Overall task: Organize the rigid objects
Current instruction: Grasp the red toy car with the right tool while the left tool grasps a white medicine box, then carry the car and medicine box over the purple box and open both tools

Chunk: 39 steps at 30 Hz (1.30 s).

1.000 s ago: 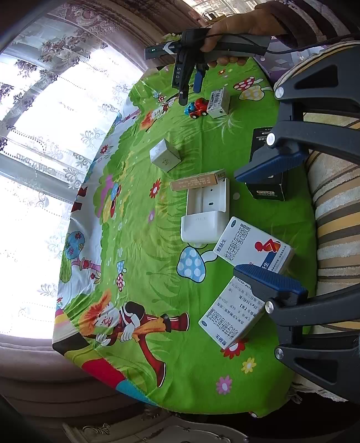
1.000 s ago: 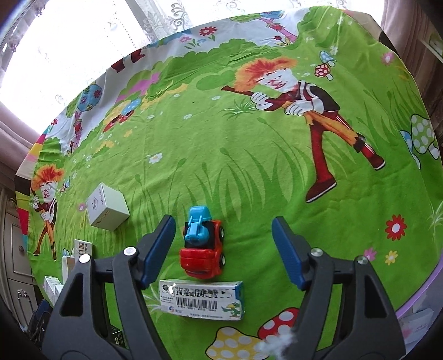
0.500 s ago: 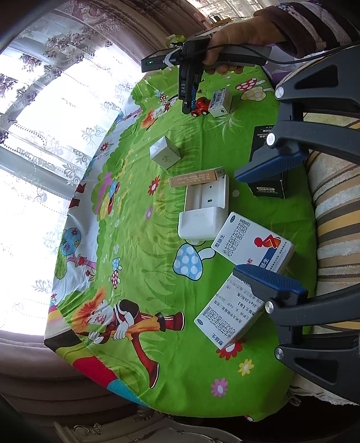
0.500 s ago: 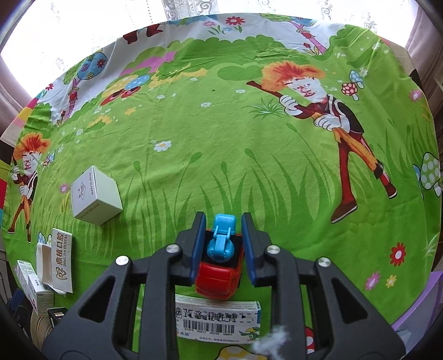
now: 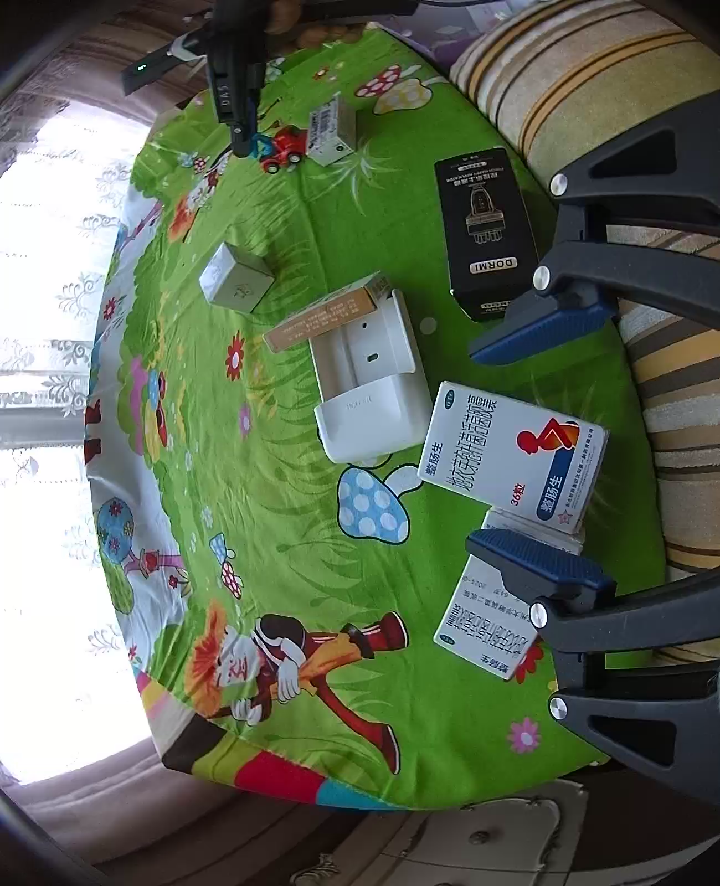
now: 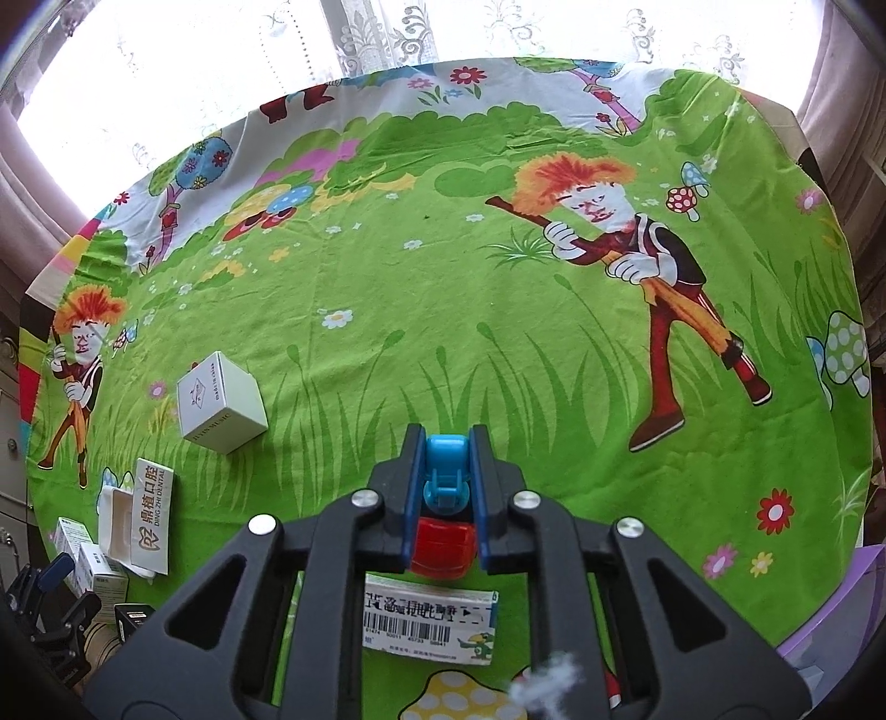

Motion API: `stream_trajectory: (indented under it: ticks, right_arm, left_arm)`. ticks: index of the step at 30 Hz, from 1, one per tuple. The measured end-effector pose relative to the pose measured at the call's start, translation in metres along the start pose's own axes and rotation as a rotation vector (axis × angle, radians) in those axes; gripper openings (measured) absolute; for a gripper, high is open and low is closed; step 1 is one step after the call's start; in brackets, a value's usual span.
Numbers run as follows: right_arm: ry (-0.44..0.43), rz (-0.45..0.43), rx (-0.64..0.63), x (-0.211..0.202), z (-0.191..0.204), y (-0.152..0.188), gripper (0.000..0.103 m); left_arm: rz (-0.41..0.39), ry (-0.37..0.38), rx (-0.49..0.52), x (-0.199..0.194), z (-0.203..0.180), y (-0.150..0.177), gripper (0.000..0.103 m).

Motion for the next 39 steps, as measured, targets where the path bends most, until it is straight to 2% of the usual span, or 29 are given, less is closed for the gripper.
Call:
stream_trajectory:
  ticks: [3,6,10,17,31,39]
  right_arm:
    - [-0.012,-0.01,0.003,-0.006,0.0,-0.002,0.019]
    - [-0.016,-0.025,-0.001,-0.015,0.001,-0.003,0.019]
    - [-0.025,-0.044,-0.008,-0.028,0.003,-0.006,0.019]
    - [-0.022,-0.075,-0.025,-0.063,-0.008,0.002,0.019]
    - [0.045,-0.102,0.072,-0.14,-0.103,0.054,0.019]
    - [0.08,-0.069,0.155,-0.156,-0.154,0.102,0.019]
  left_arm:
    - [0.003,-0.038,0.065,0.004,-0.006,-0.002,0.06]
    - [-0.002,-0.066,0.117,0.005,-0.011,-0.004,0.044]
    - [-0.006,-0.048,0.11,0.004,-0.01,-0.004,0.044]
    - [-0.04,-0.031,0.04,-0.005,0.0,-0.008,0.044]
    - [-0.123,-0.006,-0.007,-0.035,-0.007,-0.015,0.043]
    - [-0.168,0.033,-0.008,-0.059,-0.022,-0.02,0.043]
Point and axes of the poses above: each gripper's, at about its wrist camera, not at the fingertips, and x roughly the way its jaws point, z to its left, y to its underside, the point moved 7 cm from there along x, roughly the way its jaws point, and after that the axes turned 1 degree about x, right-handed, at the moved point
